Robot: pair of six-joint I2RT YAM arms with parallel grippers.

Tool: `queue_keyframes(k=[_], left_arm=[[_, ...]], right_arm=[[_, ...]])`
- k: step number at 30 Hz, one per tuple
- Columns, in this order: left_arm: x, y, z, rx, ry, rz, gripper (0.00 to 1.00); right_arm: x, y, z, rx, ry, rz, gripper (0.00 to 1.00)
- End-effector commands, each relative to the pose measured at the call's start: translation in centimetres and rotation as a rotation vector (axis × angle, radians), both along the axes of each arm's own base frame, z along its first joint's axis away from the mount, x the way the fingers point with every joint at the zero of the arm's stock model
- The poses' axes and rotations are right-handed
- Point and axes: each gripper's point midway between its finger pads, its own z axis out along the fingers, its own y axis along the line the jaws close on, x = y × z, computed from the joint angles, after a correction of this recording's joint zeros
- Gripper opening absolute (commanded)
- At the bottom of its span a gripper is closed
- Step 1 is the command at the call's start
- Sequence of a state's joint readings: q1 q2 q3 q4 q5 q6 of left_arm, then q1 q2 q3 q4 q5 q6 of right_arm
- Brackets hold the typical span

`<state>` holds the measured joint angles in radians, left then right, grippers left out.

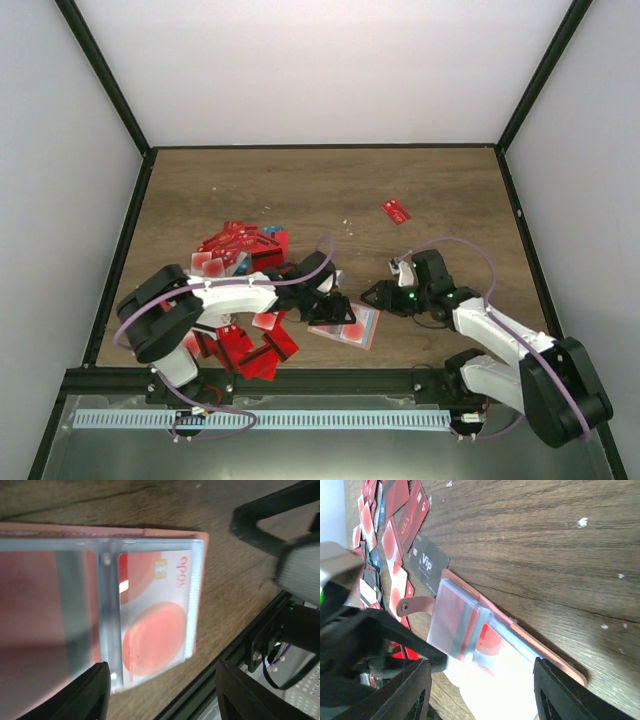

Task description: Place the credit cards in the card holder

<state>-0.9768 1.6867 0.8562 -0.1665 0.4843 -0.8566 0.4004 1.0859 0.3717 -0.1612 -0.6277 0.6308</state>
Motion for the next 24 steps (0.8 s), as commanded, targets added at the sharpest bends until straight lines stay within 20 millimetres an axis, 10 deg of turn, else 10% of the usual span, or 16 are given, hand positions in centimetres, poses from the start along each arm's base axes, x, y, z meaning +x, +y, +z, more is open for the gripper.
queue_keyframes(k=[1, 11, 24], left_arm=[[0.5, 1.8, 2.1, 0.042, -0.079, 0.026, 0.62], [3.3, 8.5, 2.0, 0.351, -0.282, 0.104, 0.71], [4.5, 8.8, -0.6, 0.450, -0.330, 0.098, 0.66]], right_arm=[[-0.2, -1.5, 0.0, -0.075, -0.006, -0.037, 0.59], [-3.2, -1.4, -0.9, -0.019, 0.083, -0.008, 0.70], [-4.8, -0.9, -2.5, 0.045, 0.164, 0.005, 0.75]])
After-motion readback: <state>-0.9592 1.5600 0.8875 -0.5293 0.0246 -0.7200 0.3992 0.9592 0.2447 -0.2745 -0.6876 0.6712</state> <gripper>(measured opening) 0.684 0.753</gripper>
